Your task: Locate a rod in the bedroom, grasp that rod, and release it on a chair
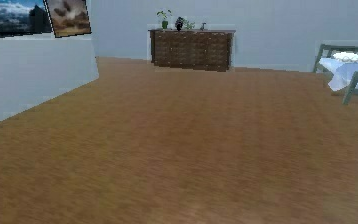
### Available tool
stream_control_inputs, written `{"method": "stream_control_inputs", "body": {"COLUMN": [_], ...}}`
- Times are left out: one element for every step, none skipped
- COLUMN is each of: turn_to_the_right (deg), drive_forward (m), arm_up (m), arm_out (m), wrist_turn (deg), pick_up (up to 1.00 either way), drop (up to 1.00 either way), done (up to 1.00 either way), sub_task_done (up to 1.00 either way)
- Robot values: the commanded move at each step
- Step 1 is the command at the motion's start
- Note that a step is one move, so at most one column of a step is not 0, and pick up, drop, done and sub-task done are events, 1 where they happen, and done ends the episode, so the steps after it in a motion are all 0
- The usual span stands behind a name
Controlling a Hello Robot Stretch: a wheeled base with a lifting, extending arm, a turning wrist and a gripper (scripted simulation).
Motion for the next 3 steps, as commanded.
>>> {"method": "stream_control_inputs", "body": {"turn_to_the_right": [0.0,0.0,0.0], "drive_forward": [0.0,0.0,0.0], "arm_up": [0.0,0.0,-0.08], "arm_out": [0.0,0.0,0.0], "wrist_turn": [45.0,33.0,0.0], "pick_up": [0.0,0.0,0.0], "drop": [0.0,0.0,0.0], "done": [0.0,0.0,0.0], "sub_task_done": [0.0,0.0,0.0]}}
